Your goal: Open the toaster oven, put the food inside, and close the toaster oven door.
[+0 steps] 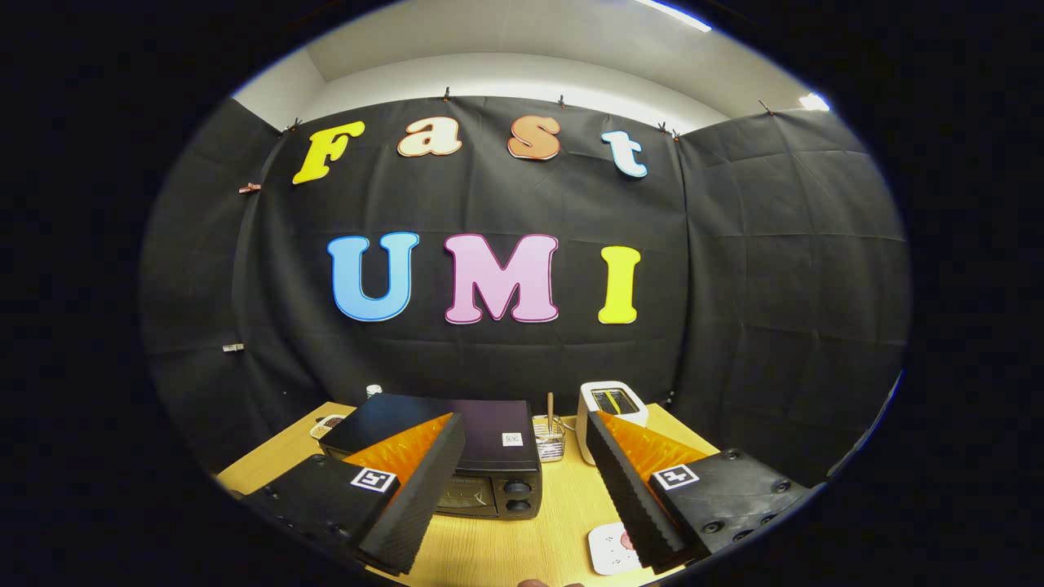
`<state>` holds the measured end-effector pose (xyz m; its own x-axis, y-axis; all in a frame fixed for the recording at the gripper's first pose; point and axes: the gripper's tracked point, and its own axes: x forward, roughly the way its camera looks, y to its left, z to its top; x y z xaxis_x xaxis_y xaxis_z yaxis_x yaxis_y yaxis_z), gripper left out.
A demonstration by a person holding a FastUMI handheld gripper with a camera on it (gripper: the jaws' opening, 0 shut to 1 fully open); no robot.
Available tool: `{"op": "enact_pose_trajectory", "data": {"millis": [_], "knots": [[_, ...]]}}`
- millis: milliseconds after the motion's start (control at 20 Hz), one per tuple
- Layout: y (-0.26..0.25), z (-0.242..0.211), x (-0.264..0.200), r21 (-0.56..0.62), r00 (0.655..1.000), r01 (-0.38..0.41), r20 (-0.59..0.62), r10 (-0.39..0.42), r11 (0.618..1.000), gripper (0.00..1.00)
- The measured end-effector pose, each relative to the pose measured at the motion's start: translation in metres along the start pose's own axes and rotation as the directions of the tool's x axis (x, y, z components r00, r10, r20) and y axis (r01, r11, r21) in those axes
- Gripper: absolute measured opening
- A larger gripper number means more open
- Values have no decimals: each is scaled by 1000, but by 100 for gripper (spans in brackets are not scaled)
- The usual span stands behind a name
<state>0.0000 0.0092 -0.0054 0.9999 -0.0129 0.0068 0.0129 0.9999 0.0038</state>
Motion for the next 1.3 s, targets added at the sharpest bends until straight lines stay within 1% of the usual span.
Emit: {"op": "enact_pose_trajectory", "data": {"millis": [250, 750, 1050, 1300], "knots": [[3, -2, 2, -12, 1000, 1, -1, -1, 1000, 98], [17, -19, 9, -21, 999, -10, -42, 9, 1000, 98], [45, -29, 21, -10, 998, -31, -63, 30, 999, 98], [80, -44, 36, -2, 994, -65, -86, 64, 998, 98]]}}
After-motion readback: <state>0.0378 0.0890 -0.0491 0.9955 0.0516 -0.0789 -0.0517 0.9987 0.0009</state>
